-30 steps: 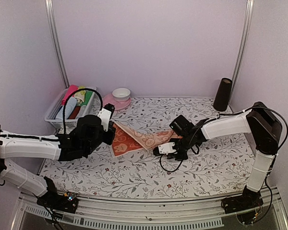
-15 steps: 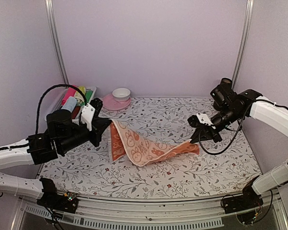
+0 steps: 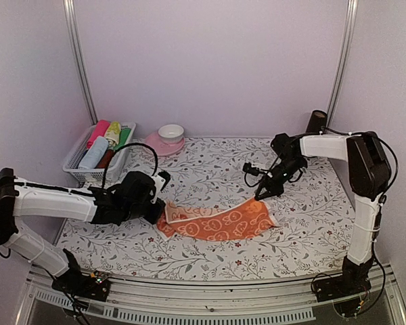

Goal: Roll the towels
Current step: Pick up the towel from the center of the board.

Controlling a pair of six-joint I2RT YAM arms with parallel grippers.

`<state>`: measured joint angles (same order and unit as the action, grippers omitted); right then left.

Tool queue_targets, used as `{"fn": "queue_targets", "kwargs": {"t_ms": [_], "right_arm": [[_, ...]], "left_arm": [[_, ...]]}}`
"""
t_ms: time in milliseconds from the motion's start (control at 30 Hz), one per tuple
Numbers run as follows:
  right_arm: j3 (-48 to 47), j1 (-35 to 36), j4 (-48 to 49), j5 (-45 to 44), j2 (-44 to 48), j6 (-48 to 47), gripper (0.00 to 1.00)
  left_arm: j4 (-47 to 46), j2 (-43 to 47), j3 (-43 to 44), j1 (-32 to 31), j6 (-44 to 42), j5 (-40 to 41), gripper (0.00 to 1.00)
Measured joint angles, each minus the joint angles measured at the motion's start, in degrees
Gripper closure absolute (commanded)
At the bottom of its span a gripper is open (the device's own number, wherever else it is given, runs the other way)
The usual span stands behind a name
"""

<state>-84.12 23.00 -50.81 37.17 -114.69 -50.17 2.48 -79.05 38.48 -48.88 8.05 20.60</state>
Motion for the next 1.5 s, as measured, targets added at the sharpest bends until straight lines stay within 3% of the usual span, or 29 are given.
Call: {"fn": "queue_targets", "kwargs": {"t_ms": [200,333,500,700,800,900,967,1067,1200,1500], "right_arm": [[-0.48,-0.13,-1.88,0.07,-6.73,1.33,0.82],[-0.92,-0.15,-2.43,0.85,-7.78,1.49,0.63],[-0.94,-0.22,-2.51,1.14,-7.80,1.55,0.56],[-0.92,-0.31,-1.84,0.87,-7.76,1.86,0.63],[-0.83,-0.31,-0.76,0.33,-7.63,2.73,0.73],[-0.76,-0.33,0.04,-0.28,-7.50,3.28,0.89],[-0.76,-0.33,0.37,-0.68,-7.50,3.63,0.93],[-0.76,-0.50,0.70,-1.09,-7.50,4.24,0.92],[-0.55,-0.92,0.85,-1.60,-7.28,4.44,0.82],[0.33,-3.21,0.98,-2.01,-5.25,4.55,0.82]], "left_arm": [[-1.81,-4.76,0.11,0.20,0.57,-0.87,1.00],[-3.19,-5.33,0.39,0.26,0.63,-1.11,1.00],[-4.26,-5.35,0.39,0.26,1.03,-1.81,1.00],[-5.09,-5.35,0.39,0.26,1.57,-2.23,1.00],[-5.25,-5.35,0.39,0.26,1.68,-2.38,1.00],[-5.29,-5.35,0.39,0.26,1.68,-2.47,1.00],[-5.35,-5.35,0.39,0.26,1.68,-2.62,1.00],[-5.51,-5.38,0.39,0.26,1.70,-2.84,1.00],[-5.68,-5.38,0.39,0.26,1.70,-3.06,1.00],[-5.88,-5.44,0.39,0.26,1.68,-3.23,1.00]]}}
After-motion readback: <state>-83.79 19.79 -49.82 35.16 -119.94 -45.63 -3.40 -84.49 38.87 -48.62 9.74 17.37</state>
